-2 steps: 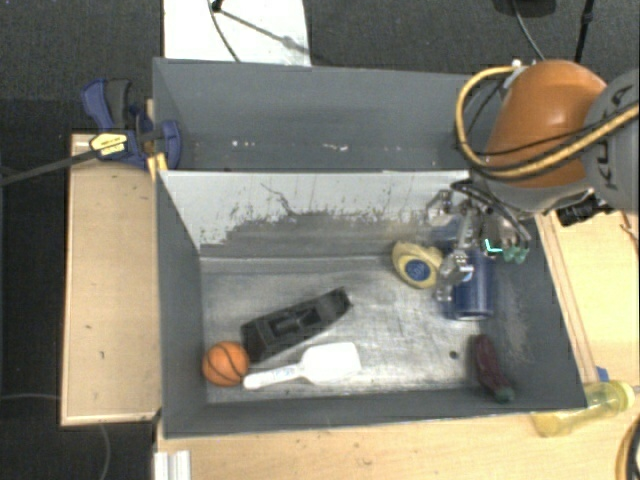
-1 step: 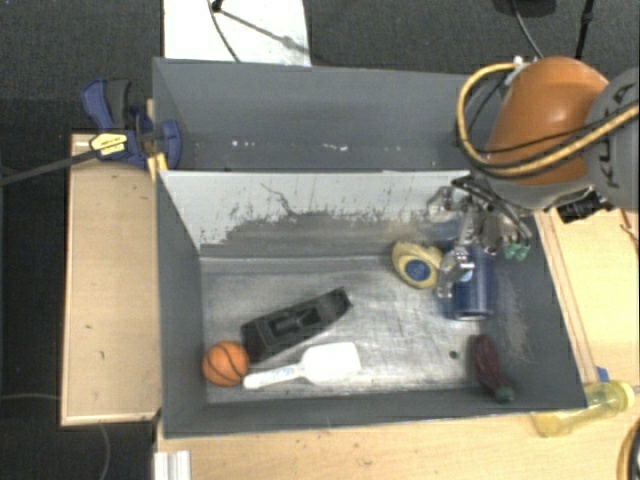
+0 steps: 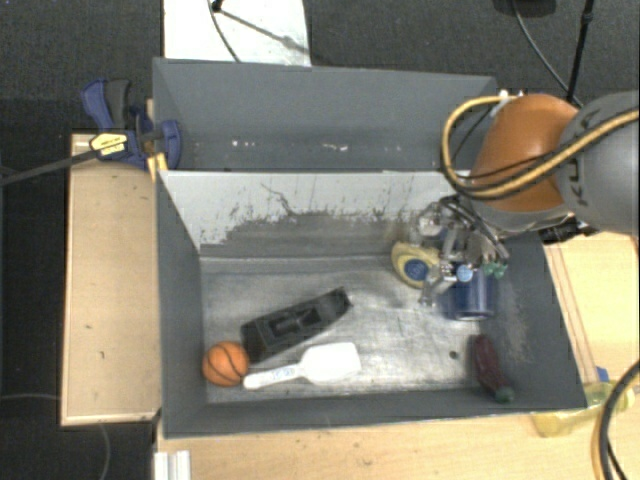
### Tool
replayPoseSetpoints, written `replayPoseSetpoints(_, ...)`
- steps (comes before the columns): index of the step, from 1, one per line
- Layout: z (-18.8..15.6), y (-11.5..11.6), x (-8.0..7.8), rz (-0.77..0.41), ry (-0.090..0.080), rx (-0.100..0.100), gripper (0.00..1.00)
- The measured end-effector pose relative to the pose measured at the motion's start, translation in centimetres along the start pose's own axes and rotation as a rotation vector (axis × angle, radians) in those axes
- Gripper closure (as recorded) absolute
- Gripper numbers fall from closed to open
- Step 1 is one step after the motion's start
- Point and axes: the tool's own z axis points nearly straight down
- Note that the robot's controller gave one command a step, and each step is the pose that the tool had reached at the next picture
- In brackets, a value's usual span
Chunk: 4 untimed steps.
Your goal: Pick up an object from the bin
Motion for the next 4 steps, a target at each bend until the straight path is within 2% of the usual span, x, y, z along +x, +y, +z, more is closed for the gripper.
replayPoseSetpoints(1, 1.9, -0.4, 0.8, 0.09, 0.028, 0.007, 0.0)
replayPoseSetpoints(2, 1.2, -0.5, 1.0, 0.139, 0.028, 0.007, 0.0)
replayPoseSetpoints(3, 3.5, 0.0, 0.7, 0.276, 0.024, 0.006, 0.0)
replayPoseSetpoints(4, 4.4, 0.3, 0.5, 0.265, 0.017, 0.008, 1.0)
